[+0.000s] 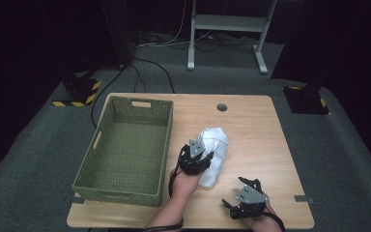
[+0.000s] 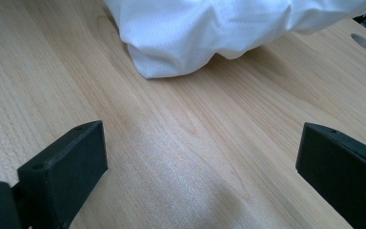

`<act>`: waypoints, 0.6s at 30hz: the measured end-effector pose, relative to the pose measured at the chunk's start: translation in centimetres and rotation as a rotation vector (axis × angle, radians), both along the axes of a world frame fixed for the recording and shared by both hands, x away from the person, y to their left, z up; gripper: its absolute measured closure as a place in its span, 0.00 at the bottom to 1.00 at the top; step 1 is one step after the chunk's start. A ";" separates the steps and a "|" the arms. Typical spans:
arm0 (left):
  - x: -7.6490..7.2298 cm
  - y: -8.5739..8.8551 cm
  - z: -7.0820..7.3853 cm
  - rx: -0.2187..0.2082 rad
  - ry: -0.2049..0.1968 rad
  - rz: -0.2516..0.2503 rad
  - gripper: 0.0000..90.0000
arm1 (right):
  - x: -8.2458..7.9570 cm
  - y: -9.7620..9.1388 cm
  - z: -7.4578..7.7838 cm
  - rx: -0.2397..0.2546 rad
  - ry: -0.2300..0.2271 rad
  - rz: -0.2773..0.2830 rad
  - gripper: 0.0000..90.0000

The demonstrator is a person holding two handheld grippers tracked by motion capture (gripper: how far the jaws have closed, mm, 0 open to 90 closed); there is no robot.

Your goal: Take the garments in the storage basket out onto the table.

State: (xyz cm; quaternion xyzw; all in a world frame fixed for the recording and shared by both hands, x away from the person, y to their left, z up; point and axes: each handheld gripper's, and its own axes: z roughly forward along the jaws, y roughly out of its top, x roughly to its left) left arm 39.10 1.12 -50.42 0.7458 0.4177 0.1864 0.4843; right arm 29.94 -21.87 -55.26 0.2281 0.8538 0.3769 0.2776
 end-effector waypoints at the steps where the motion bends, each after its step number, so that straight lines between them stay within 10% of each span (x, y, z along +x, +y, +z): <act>1: 0.0 0.0 0.0 0.000 0.000 0.000 0.71 | 0.0 0.0 0.0 0.000 0.000 0.000 0.03; 18: 1.2 -0.4 -1.7 0.022 0.057 0.004 0.68 | 0.0 0.0 0.0 -0.003 0.000 0.000 0.03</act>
